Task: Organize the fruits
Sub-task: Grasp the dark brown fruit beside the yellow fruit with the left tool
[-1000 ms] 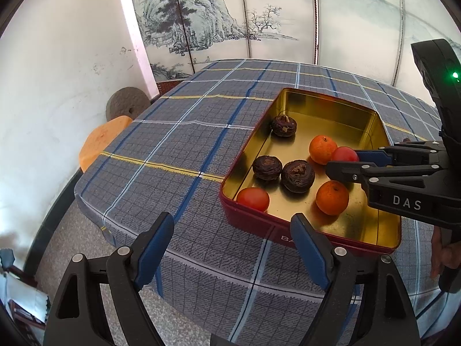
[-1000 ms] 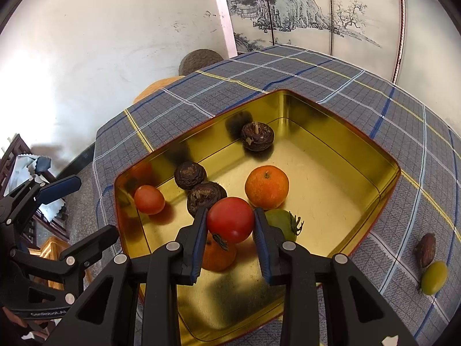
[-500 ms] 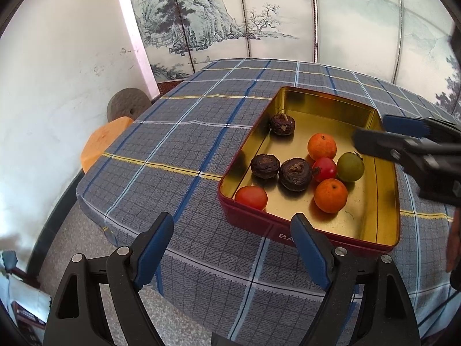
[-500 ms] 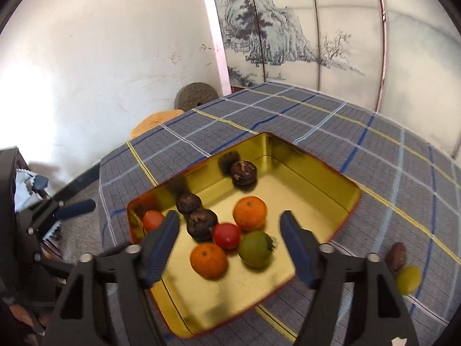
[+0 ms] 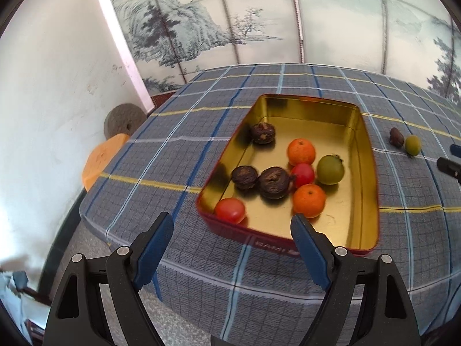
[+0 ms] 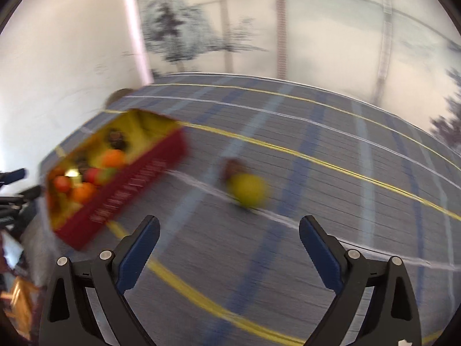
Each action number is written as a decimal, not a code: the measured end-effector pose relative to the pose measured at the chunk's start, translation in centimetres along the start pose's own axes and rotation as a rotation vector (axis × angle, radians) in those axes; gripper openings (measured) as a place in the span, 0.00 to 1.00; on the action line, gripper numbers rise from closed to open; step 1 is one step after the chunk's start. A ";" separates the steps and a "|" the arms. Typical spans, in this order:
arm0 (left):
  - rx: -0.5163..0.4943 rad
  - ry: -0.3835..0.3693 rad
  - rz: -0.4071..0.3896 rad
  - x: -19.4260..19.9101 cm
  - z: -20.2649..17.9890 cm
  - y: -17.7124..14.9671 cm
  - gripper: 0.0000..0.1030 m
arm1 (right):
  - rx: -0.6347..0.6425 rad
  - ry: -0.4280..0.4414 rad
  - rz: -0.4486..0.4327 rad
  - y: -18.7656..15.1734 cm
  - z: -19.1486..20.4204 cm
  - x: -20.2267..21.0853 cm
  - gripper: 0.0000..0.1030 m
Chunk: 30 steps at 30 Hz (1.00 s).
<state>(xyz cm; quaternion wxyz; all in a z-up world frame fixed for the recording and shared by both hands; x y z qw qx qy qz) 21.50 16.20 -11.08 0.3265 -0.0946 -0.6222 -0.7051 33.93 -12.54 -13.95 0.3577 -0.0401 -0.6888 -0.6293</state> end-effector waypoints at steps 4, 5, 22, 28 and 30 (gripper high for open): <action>-0.053 -0.018 -0.020 0.3 -2.0 1.2 0.81 | -0.024 -0.119 0.023 -1.6 -5.3 0.7 0.97; -0.073 -0.024 -0.026 0.4 -2.7 1.6 0.81 | -0.030 -0.146 0.030 -2.0 -6.6 0.9 1.00; -0.099 -0.411 0.111 -4.4 -16.3 9.7 0.82 | -0.118 -0.272 0.174 -5.1 -15.0 0.7 1.00; 0.079 -0.544 0.283 -9.6 -21.0 11.4 0.74 | -0.087 -0.229 0.169 -5.1 -14.0 0.5 1.00; 0.142 -0.526 0.329 -11.4 -21.7 11.5 0.73 | -0.073 -0.206 0.167 -5.1 -13.7 0.5 1.00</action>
Point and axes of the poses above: each gripper's, at about its wrist camera, not at the fingertips, and x roughly against the way its jaws point, z to its left, y to its top, the point moved 3 cm from there along -x, roughly the way its jaws point, and after that the axes turned 14 degrees about -z, right-handed, at the moved point
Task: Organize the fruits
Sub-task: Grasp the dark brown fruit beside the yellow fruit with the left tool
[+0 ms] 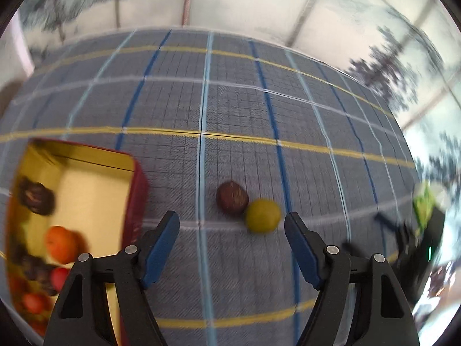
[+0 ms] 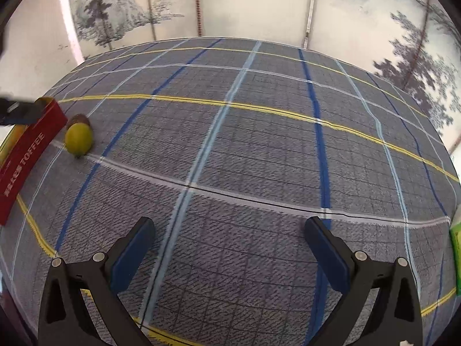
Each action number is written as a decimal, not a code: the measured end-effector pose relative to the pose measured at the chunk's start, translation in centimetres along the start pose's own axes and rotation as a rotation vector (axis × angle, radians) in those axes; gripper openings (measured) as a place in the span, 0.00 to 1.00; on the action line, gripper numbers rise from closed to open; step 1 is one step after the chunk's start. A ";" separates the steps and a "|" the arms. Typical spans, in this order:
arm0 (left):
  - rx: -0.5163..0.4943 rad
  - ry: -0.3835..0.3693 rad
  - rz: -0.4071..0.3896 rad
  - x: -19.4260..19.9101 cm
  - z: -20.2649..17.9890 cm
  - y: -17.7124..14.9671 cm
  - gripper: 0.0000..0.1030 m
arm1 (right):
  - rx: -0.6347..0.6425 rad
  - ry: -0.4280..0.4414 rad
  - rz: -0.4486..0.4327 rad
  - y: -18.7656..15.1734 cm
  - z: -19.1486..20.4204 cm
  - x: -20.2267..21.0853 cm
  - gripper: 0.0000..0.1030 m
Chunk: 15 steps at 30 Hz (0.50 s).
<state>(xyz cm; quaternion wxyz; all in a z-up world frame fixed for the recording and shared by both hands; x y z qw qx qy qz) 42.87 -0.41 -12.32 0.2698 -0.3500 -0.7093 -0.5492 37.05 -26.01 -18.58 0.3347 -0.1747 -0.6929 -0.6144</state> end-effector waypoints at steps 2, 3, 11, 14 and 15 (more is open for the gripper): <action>0.059 0.016 0.020 -1.4 0.4 0.4 0.72 | 0.009 0.029 -0.005 0.0 0.3 0.1 1.00; 0.100 0.016 0.033 -2.4 0.6 0.6 0.70 | 0.008 0.040 -0.008 0.1 0.3 0.2 1.00; 0.208 0.046 0.071 -5.6 1.3 0.3 0.68 | -0.014 0.082 -0.019 0.1 0.4 0.4 1.00; 0.177 0.073 0.061 -6.1 0.7 0.4 0.67 | -0.021 0.097 -0.023 0.2 0.3 0.5 1.00; 0.163 0.086 0.050 -6.2 0.5 0.4 0.58 | -0.023 0.100 -0.024 0.2 0.3 0.5 1.00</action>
Point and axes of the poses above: each gripper's, at about its wrist camera, not at the fingertips, and x roughly against the way its jaws point, z to its left, y to its top, the point moved 3 cm from there along -x, roughly the way its jaws point, and after that the axes turned 14 degrees about -z, right-handed, at the moved point
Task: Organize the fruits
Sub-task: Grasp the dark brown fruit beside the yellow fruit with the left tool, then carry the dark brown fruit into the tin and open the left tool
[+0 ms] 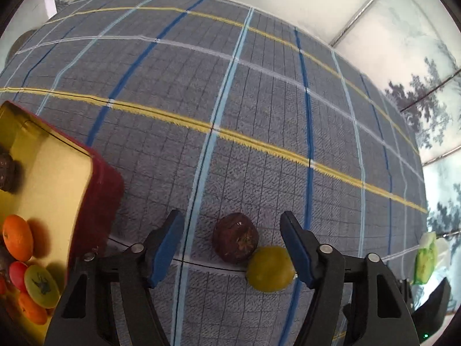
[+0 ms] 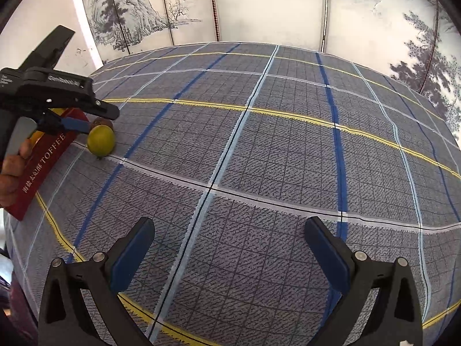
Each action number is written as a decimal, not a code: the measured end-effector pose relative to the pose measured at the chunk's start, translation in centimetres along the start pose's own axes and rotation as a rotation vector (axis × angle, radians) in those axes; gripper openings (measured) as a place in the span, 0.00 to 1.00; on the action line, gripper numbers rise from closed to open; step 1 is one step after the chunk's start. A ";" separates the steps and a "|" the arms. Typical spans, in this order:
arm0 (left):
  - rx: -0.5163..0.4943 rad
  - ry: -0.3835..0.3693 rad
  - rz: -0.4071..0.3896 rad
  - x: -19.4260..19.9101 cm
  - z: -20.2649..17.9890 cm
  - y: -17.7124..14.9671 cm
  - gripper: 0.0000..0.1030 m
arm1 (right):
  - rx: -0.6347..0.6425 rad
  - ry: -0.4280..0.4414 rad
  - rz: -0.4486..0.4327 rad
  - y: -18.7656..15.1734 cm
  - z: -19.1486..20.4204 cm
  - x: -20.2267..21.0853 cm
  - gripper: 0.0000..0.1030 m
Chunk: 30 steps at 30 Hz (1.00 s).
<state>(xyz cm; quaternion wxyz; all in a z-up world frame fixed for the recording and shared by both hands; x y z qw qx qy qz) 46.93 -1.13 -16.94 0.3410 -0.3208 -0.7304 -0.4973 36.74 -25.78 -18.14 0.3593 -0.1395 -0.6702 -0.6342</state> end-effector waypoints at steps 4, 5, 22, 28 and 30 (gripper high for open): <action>-0.032 0.041 -0.017 0.0 -0.7 -0.5 0.31 | -0.005 0.006 -0.002 0.0 0.0 0.0 1.00; -0.023 0.038 -0.022 0.1 -0.6 -0.5 0.31 | -0.005 0.006 -0.002 0.0 0.0 0.0 1.00; -0.104 -0.021 -0.280 11.4 -0.2 -3.3 0.31 | 0.044 -0.074 0.029 -0.1 0.3 -0.6 1.00; -0.128 -0.002 -0.324 14.0 0.7 -4.9 0.31 | 0.041 -0.077 0.028 0.0 0.2 -0.6 1.00; -0.139 0.009 -0.339 14.6 1.0 -5.5 0.31 | 0.039 -0.080 0.027 0.0 0.2 -0.7 1.00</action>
Point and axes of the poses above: each gripper's, at about its wrist camera, not at the fingertips, and x roughly against the way its jaws point, z to its left, y to its top, the point moved 3 cm from there along -x, roughly the way its jaws point, and after that the axes turned 14 degrees about -z, right-handed, at the moved point
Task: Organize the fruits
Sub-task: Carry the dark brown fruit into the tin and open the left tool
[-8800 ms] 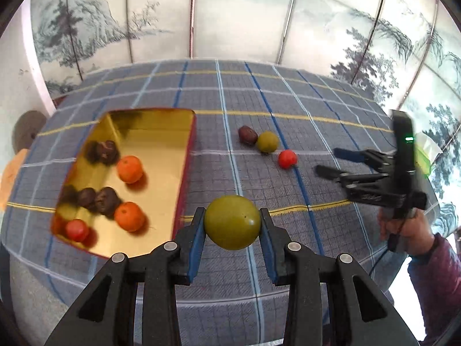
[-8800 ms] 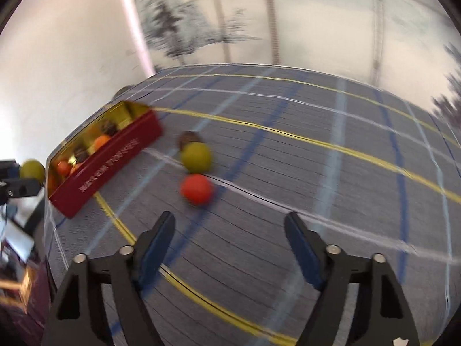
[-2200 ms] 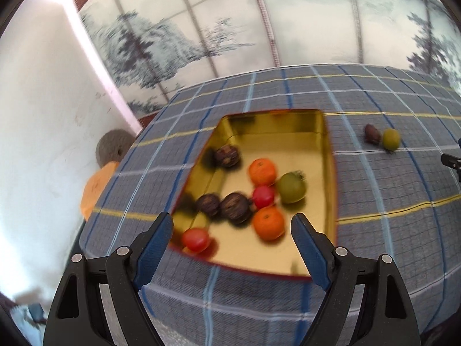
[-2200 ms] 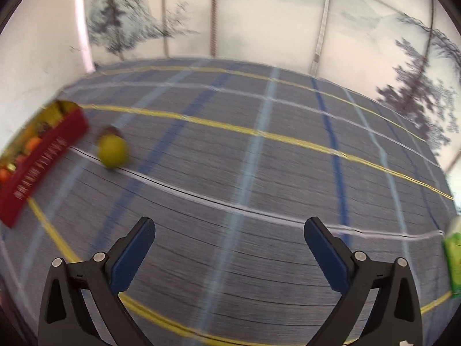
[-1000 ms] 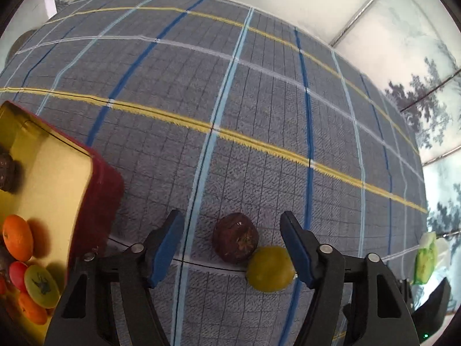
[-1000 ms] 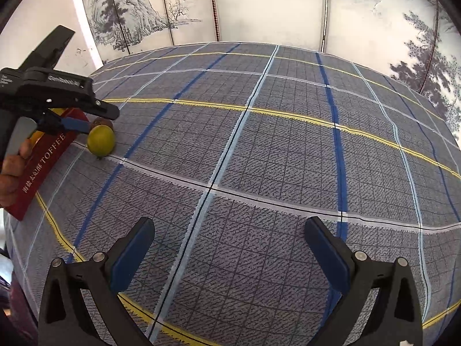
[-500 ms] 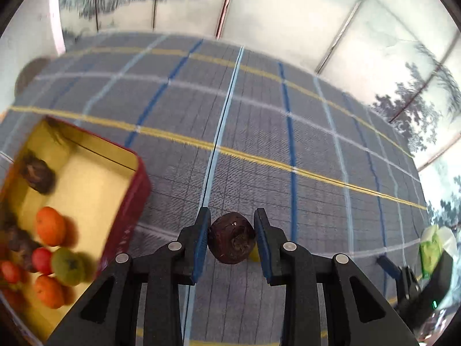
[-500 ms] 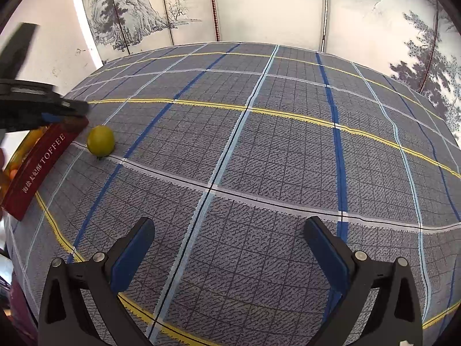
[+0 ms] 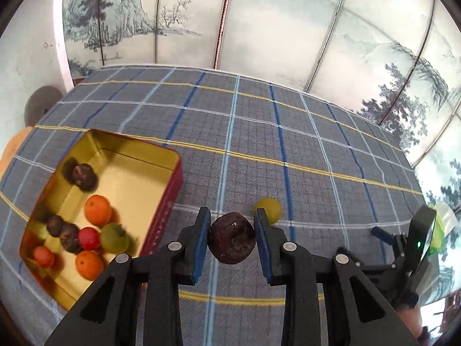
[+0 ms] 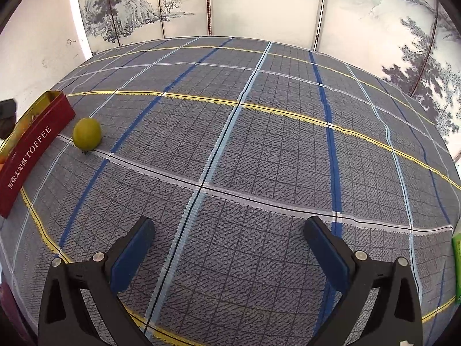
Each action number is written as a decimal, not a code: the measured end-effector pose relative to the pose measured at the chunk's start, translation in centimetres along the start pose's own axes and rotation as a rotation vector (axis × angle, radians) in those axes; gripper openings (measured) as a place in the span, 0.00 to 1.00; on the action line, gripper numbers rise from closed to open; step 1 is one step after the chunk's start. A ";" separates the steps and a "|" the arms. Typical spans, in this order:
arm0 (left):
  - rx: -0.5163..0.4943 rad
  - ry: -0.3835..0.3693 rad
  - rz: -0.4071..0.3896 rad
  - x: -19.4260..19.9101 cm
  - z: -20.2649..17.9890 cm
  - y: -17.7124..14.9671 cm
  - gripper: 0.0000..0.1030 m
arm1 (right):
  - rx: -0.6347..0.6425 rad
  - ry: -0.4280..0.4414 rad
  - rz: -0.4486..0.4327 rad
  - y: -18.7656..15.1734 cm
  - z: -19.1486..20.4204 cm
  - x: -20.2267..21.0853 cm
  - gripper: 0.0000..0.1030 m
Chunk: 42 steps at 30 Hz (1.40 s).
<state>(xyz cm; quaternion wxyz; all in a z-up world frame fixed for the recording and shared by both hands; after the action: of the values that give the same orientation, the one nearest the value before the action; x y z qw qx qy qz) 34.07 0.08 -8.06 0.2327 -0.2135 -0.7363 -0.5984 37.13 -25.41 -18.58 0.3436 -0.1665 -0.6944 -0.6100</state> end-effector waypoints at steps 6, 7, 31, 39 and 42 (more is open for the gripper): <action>-0.035 0.034 -0.047 2.2 1.2 -0.7 0.31 | -0.005 -0.007 -0.002 0.0 0.0 0.0 1.00; -0.039 0.038 -0.056 2.5 1.3 -0.8 0.31 | -0.005 -0.006 -0.002 0.0 0.0 0.0 1.00; -0.091 0.147 -0.104 4.9 7.2 -2.8 0.31 | -0.021 -0.026 -0.002 -0.1 0.0 0.1 1.00; -0.039 0.270 -0.060 3.1 14.6 -3.0 0.31 | -0.021 -0.026 -0.001 -0.1 0.0 0.1 1.00; -0.031 0.331 -0.051 2.5 17.3 -3.0 0.31 | -0.021 -0.026 -0.002 -0.1 0.0 0.1 1.00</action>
<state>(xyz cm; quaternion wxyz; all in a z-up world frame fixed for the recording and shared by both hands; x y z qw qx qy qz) 28.83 16.57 -11.93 0.3321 -0.0971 -0.6837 -0.6425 37.02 -25.47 -18.61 0.3322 -0.1776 -0.6925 -0.6153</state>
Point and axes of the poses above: each gripper's, at about its wrist camera, not at the fingertips, and x roughly against the way its jaws point, z to its left, y to its top, the point moved 3 cm from there along -x, roughly the way its jaws point, and after that the axes turned 14 degrees about -z, right-handed, at the moved point
